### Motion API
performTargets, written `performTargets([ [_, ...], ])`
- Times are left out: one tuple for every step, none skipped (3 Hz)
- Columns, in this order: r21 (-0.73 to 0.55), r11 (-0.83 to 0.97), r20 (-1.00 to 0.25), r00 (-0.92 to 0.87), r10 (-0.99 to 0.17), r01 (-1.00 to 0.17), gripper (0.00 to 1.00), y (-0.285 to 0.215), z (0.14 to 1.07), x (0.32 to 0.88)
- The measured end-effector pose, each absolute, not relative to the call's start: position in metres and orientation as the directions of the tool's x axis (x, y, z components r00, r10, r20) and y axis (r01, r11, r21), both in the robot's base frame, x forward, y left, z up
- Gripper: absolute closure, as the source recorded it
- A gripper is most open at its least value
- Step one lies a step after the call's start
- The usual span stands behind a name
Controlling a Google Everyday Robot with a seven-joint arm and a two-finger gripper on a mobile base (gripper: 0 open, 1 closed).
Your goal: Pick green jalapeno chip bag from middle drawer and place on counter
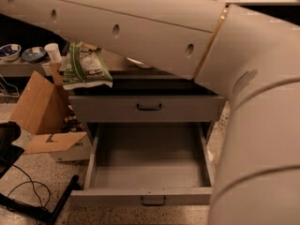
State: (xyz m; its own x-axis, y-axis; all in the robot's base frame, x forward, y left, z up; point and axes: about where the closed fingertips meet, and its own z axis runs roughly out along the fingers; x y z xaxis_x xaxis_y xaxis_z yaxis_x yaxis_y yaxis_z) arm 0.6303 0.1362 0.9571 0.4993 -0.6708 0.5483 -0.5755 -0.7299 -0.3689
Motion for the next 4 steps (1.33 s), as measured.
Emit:
performTargets([
  [-0.379, -0.786, 0.596, 0.521, -0.612, -0.489, 1.0, 0.145, 0.974, 0.698],
  [-0.417, -0.827, 0.605, 0.564, -0.563, -0.378, 1.0, 0.156, 0.982, 0.767],
  [-0.441, -0.855, 0.622, 0.594, -0.51, -0.272, 1.0, 0.175, 0.985, 0.814],
  [-0.461, -0.856, 0.634, 0.587, -0.503, -0.236, 0.84, 0.175, 1.002, 0.828],
])
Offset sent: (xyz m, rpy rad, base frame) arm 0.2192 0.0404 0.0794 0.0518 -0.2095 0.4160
